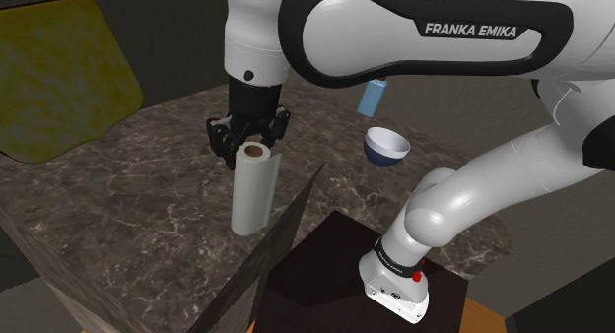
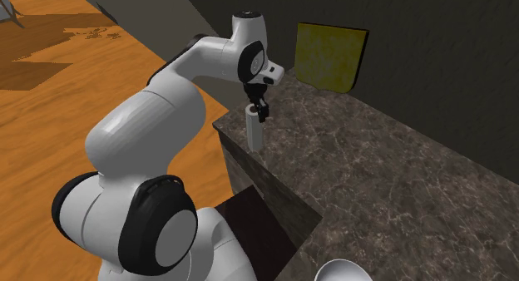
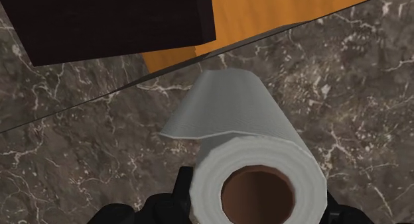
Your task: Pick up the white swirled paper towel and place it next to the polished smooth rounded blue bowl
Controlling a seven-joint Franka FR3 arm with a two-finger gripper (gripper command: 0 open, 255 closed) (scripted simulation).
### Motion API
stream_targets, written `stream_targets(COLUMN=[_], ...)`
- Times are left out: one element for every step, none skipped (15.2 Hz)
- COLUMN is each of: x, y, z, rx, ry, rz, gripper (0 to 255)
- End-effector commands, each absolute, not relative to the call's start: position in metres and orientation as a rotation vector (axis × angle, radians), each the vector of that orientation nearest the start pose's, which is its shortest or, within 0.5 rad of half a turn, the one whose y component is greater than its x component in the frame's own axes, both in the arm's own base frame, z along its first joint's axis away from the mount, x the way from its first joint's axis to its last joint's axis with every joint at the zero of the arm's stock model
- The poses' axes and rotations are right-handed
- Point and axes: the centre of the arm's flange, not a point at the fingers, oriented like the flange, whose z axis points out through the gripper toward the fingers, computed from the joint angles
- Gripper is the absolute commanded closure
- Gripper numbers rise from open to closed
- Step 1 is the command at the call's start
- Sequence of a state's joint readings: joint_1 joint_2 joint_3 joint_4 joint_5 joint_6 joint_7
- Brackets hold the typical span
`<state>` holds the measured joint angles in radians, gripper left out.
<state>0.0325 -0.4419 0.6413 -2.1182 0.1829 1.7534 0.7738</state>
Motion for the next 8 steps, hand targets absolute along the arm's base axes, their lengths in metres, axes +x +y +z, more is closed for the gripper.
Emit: stream_targets(x=[0.3176, 0.3176, 0.3178, 0.3176, 0.3177, 0.3175, 0.3177, 0.3177], y=[0.3212, 0.3212, 0.3212, 0.3211, 0.3213, 0.3211, 0.3212, 0.3211], z=[0.55, 0.55, 0.55, 0.55, 0.5501, 0.5502, 0.55, 0.5553], rx=[-3.188, -3.188, -3.188, -3.188, -3.188, -3.188, -3.188, -3.188], ry=[0.29, 0.29, 0.29, 0.29, 0.29, 0.29, 0.29, 0.29], rz=[-0.081, -0.081, -0.081, -0.081, -0.081, -0.081, -0.081, -0.081], gripper=[255, 255, 255, 255, 255, 255, 255, 255])
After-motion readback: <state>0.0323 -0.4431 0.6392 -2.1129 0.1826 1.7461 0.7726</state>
